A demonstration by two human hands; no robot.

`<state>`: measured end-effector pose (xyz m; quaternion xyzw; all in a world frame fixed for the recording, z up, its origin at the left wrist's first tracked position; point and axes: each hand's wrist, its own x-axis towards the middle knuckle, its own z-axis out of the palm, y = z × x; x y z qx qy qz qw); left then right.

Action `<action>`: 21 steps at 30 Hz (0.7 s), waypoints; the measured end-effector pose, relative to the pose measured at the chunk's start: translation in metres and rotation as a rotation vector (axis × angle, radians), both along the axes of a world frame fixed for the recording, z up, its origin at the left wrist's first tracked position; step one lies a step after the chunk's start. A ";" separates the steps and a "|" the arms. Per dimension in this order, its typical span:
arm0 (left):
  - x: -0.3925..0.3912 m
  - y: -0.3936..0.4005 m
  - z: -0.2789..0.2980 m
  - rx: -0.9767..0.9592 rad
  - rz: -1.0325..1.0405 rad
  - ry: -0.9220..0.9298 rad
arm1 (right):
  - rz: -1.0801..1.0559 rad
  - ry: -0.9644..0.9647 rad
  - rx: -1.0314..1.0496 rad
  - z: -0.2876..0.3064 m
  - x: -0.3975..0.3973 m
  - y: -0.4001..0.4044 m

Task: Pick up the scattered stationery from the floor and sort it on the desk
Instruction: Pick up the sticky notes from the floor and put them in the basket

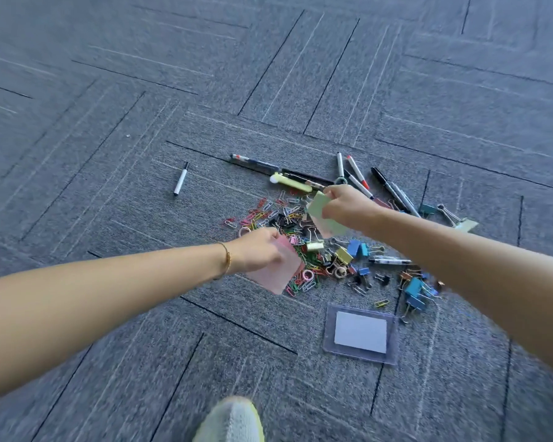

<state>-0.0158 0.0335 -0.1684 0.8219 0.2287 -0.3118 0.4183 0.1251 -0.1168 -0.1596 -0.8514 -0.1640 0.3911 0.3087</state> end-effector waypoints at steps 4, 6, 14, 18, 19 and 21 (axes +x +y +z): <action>0.005 -0.043 0.002 -0.042 -0.191 -0.006 | 0.079 -0.004 -0.113 0.008 -0.013 -0.047; 0.007 -0.065 0.000 -0.069 -0.292 -0.027 | 0.097 -0.027 -0.182 0.009 -0.020 -0.071; -0.006 -0.146 -0.034 0.186 -0.671 -0.244 | 0.082 -0.026 -0.387 0.015 -0.034 -0.153; -0.025 -0.154 -0.047 0.539 -0.982 -0.392 | 0.072 -0.009 -0.414 0.014 -0.040 -0.175; -0.029 -0.154 -0.050 0.596 -1.048 -0.456 | 0.077 -0.003 -0.418 0.014 -0.041 -0.177; -0.034 -0.154 -0.054 0.635 -1.112 -0.539 | 0.083 -0.001 -0.427 0.014 -0.042 -0.179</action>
